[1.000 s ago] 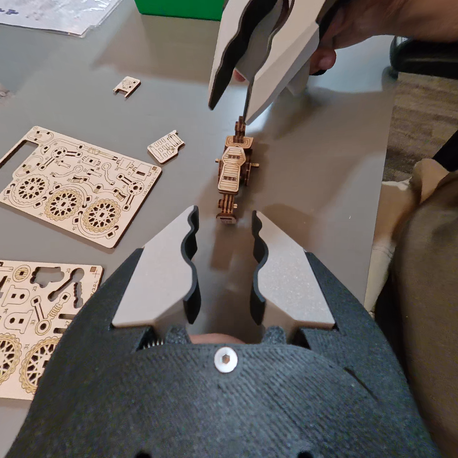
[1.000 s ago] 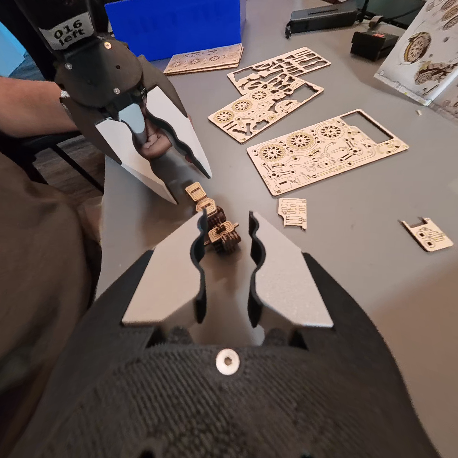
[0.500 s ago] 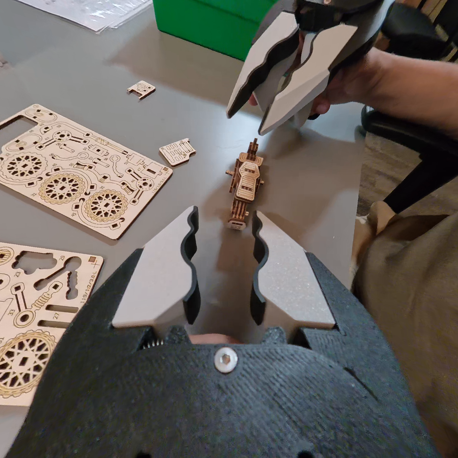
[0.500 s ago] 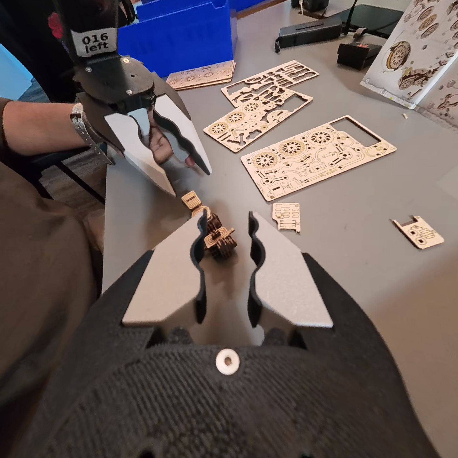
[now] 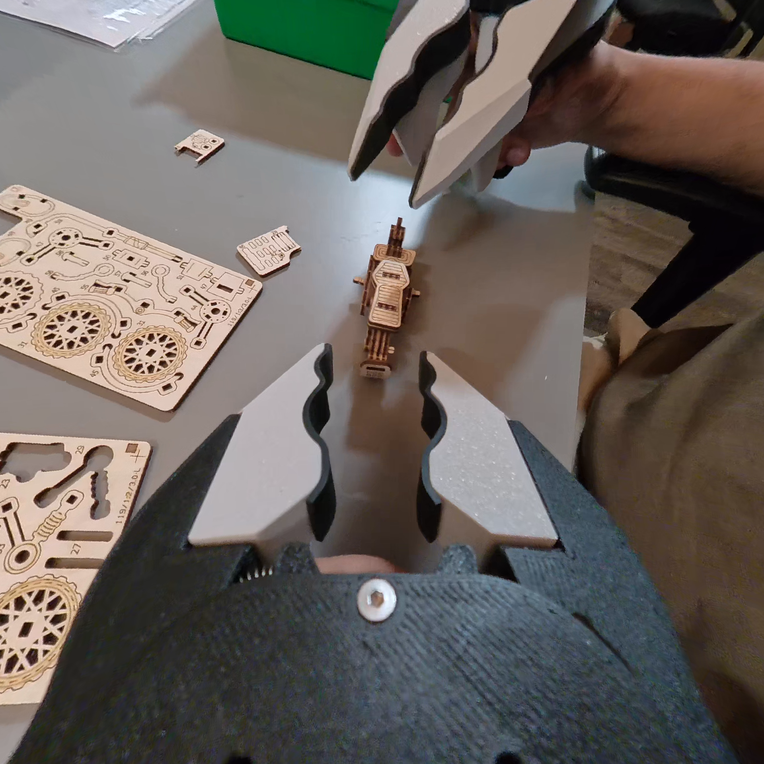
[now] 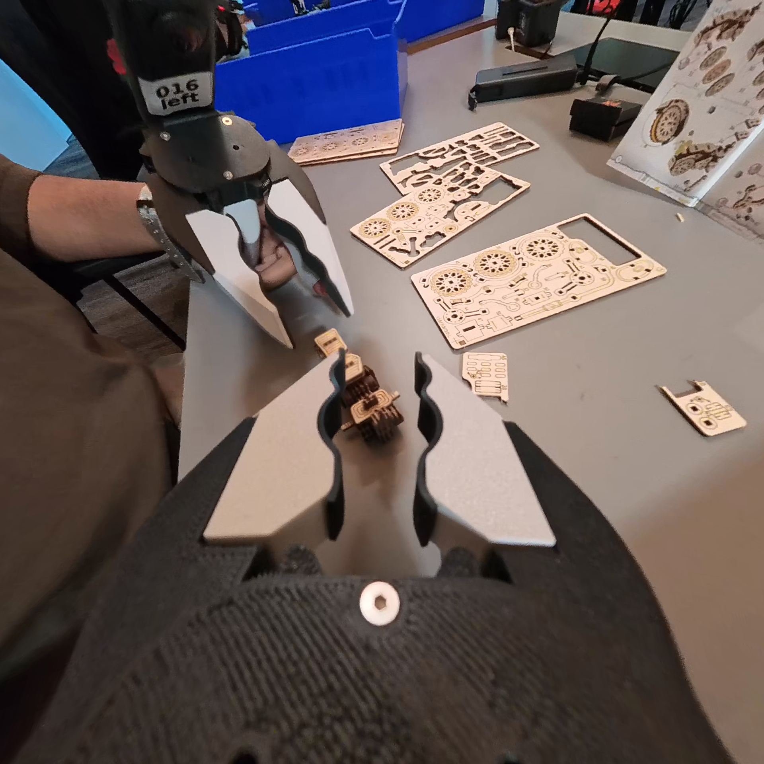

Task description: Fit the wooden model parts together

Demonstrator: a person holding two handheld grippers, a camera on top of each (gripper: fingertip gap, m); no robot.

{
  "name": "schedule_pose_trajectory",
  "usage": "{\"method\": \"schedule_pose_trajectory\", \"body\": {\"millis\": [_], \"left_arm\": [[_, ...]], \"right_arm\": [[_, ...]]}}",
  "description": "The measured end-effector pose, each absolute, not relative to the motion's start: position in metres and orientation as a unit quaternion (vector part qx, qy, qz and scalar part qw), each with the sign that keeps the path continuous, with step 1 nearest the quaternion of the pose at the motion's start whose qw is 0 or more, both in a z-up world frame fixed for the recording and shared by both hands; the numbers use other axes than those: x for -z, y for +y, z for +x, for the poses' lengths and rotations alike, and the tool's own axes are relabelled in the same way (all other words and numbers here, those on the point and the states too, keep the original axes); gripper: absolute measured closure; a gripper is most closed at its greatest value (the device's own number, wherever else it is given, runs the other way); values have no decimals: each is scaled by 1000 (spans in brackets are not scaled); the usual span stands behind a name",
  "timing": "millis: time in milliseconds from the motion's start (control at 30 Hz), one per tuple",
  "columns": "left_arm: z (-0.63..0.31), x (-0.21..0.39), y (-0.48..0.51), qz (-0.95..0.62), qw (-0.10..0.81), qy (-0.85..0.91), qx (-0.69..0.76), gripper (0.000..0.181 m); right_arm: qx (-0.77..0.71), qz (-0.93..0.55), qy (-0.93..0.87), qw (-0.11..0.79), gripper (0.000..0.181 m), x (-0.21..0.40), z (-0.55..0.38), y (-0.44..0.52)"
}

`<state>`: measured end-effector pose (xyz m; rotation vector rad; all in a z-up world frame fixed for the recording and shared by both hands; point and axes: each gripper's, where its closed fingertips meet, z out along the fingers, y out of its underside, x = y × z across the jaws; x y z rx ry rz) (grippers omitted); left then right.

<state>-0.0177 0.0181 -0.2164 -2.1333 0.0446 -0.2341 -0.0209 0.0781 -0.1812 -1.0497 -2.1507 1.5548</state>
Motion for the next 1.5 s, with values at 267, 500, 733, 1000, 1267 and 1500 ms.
{"method": "schedule_pose_trajectory", "body": {"millis": [267, 500, 733, 1000, 1267, 1500], "left_arm": [[-13, 222, 18, -883, 463, 43, 66, 146], [-17, 227, 19, -891, 451, 39, 44, 150], [-23, 224, 20, -883, 456, -7, 108, 160], [-24, 219, 19, -870, 465, -27, 161, 161], [-23, 219, 19, -869, 465, -27, 169, 159], [-24, 216, 18, -861, 471, -36, 187, 158]], "right_arm": [[-572, -262, -743, 227, 146, 156, -14, 64], [-533, -235, -772, 256, 155, 171, -15, 54], [-501, -229, -807, 214, 149, 194, -12, 40], [-502, -254, -807, 178, 147, 200, -16, 47], [-542, -292, -779, 120, 138, 192, -4, 76], [-473, -287, -827, 105, 151, 219, 1, 78]]}}
